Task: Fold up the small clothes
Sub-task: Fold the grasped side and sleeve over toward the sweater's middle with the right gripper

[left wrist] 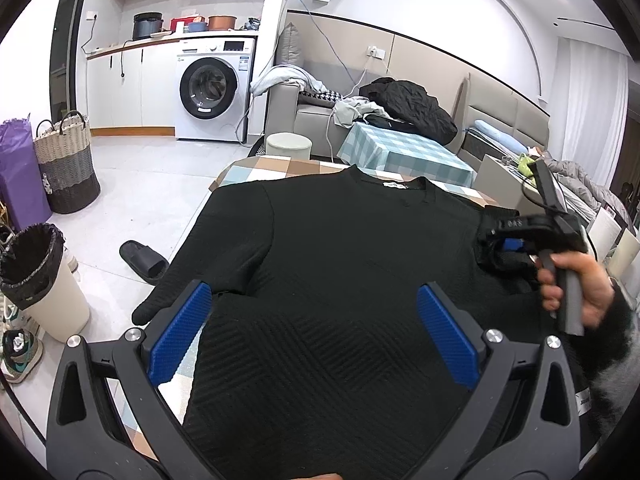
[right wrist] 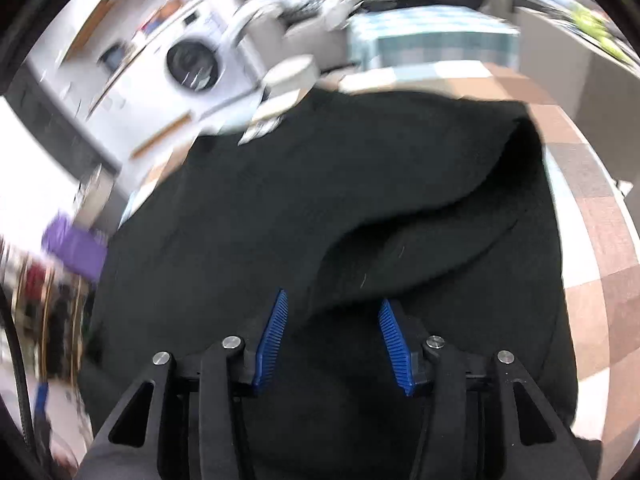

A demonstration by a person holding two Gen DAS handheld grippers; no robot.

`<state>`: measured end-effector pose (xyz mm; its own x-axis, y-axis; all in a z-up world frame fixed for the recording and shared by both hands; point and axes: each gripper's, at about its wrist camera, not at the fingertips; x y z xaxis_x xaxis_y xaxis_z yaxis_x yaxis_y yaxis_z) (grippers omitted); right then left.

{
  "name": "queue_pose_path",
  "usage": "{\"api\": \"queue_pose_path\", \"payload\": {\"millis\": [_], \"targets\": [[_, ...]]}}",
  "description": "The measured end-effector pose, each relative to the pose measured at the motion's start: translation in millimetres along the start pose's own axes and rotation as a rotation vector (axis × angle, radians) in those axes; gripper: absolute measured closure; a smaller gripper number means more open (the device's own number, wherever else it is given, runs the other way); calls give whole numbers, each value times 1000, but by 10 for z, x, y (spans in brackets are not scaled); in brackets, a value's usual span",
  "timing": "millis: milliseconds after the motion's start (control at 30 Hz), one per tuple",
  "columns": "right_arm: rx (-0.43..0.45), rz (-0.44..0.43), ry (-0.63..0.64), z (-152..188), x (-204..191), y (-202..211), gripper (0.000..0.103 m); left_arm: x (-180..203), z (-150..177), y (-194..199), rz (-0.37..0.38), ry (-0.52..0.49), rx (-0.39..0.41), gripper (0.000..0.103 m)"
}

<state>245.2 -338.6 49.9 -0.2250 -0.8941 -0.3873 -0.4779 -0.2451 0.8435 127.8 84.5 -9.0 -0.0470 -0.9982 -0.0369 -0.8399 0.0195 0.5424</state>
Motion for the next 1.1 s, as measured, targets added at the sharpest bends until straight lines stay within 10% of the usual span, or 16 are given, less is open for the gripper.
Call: {"api": "queue_pose_path", "payload": {"millis": [200,367,600,933,1100], "targets": [[45,25,-38,-397,-148,-205,54,-11,4,-3,-6,4,-1,1],[-1,-211,142,-380,-449,-26,54,-10,1,-23,-7,4,-7,1],[35,99,209,-172,72,342,54,9,1,-85,5,-6,-20,1],[-5,186,127,303,987,583,54,-59,17,-204,-9,20,-52,1],[28,201,174,316,982,555,89,-143,-1,-222,-41,41,-58,1]]}}
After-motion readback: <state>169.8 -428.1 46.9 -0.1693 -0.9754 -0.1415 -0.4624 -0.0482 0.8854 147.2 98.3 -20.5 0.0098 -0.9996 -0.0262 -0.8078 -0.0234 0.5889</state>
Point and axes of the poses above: each gripper's, at about its wrist camera, not at the fingertips, and y roughly against the way its jaws point, x to its right, z to its underside, and after that the axes turned 14 degrees about -y, right-handed
